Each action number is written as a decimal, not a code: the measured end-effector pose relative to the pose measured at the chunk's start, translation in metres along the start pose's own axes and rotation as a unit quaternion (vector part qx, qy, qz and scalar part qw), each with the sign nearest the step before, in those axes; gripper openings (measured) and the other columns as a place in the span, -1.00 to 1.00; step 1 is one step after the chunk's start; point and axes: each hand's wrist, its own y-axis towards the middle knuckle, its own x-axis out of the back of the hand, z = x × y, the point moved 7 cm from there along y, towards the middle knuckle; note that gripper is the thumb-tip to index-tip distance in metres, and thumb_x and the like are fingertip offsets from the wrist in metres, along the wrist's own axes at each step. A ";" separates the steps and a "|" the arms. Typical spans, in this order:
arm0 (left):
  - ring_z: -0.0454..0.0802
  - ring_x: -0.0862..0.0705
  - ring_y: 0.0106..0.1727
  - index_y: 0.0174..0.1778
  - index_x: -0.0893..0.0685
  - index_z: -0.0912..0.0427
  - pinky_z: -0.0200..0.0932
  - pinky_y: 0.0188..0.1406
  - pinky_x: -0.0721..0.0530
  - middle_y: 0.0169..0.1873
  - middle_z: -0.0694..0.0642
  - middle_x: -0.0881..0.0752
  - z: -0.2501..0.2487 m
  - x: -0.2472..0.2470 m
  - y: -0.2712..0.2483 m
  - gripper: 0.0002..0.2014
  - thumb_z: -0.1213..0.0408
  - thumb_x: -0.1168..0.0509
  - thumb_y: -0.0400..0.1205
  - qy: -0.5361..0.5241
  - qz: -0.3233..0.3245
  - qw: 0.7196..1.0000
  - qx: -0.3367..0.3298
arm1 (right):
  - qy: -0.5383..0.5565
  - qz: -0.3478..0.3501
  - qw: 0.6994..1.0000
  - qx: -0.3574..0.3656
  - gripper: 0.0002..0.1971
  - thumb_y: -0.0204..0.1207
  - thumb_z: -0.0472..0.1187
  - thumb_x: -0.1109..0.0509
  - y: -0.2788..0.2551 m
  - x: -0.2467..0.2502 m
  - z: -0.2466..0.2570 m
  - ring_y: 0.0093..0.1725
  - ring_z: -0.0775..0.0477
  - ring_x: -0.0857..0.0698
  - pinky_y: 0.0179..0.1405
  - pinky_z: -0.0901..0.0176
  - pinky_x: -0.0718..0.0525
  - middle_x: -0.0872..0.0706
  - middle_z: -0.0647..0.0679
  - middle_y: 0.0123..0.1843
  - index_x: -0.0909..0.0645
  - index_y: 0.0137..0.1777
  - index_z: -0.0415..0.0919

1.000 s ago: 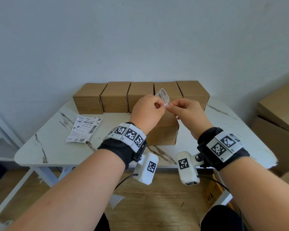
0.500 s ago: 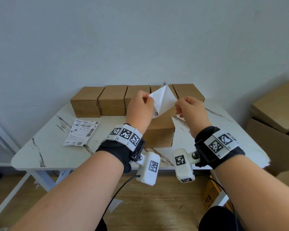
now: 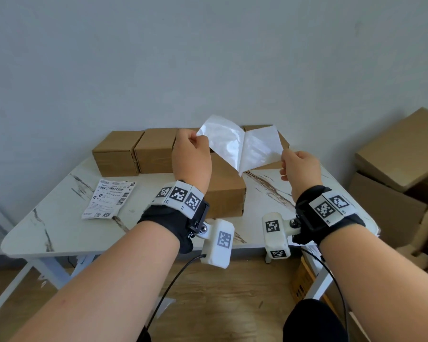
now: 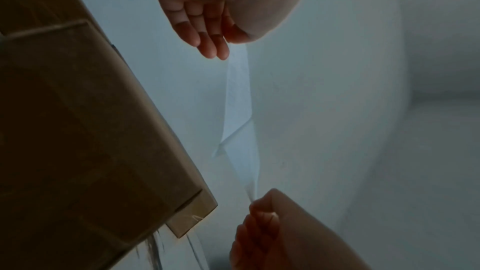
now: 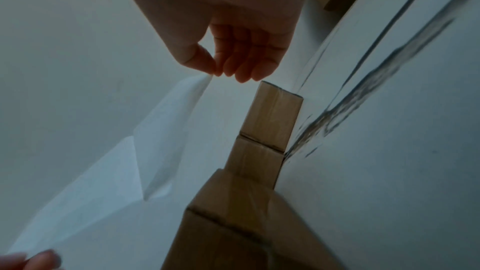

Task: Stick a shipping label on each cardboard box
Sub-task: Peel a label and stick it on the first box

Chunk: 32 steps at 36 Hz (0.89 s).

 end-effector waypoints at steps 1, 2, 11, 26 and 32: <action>0.09 -0.66 -0.13 -0.01 -0.51 0.18 -0.16 -0.29 -0.51 -0.08 0.15 -0.72 -0.001 0.000 -0.001 -0.90 0.25 -0.13 0.66 -0.002 -0.004 1.000 -0.001 | -0.004 -0.005 1.000 -0.010 -0.95 0.44 -0.26 -0.23 0.002 0.003 -0.005 -0.40 -0.09 -0.51 -0.35 0.07 -0.55 -0.51 -0.15 -0.36 -0.51 -0.21 -0.20; 0.10 -0.66 -0.12 -0.02 -0.50 0.17 -0.18 -0.31 -0.50 -0.09 0.15 -0.72 -0.002 -0.001 -0.002 -0.91 0.25 -0.13 0.66 -0.003 -0.008 1.000 -0.004 | -0.009 -0.011 1.000 -0.022 -0.92 0.46 -0.27 -0.22 0.005 0.006 -0.011 -0.41 -0.08 -0.53 -0.35 0.07 -0.58 -0.52 -0.12 -0.39 -0.49 -0.24 -0.22; -0.19 -0.43 -0.43 -0.05 -0.47 0.18 -0.45 -0.55 -0.39 -0.36 -0.09 -0.49 -0.014 -0.009 -0.008 -0.95 0.28 -0.16 0.67 0.003 -0.028 0.998 -0.047 | -0.025 -0.041 0.991 -0.127 -0.82 0.44 -0.22 -0.29 0.012 0.034 -0.059 -0.52 -0.07 -0.57 -0.03 -0.18 -0.76 -0.57 -0.12 -0.47 -0.52 -0.34 -0.29; -0.21 -0.47 -0.40 -0.07 -0.50 0.16 -0.33 -0.46 -0.39 -0.35 -0.13 -0.51 -0.017 -0.015 -0.015 -0.96 0.28 -0.20 0.64 -0.009 -0.016 0.999 -0.044 | -0.027 -0.057 0.976 -0.210 -0.78 0.52 -0.27 -0.42 0.019 0.047 -0.092 -0.50 -0.12 -0.61 -0.12 -0.09 -0.76 -0.61 -0.19 -0.43 -0.50 -0.28 -0.35; -0.22 -0.50 -0.36 -0.10 -0.54 0.13 -0.30 -0.41 -0.42 -0.33 -0.15 -0.55 -0.022 -0.022 -0.022 -0.96 0.27 -0.22 0.63 -0.004 0.015 0.999 -0.047 | -0.078 -0.050 0.981 -0.173 -0.85 0.50 -0.32 -0.43 0.022 0.043 -0.084 -0.38 -0.19 -0.62 -0.13 -0.12 -0.74 -0.58 -0.17 -0.44 -0.51 -0.22 -0.30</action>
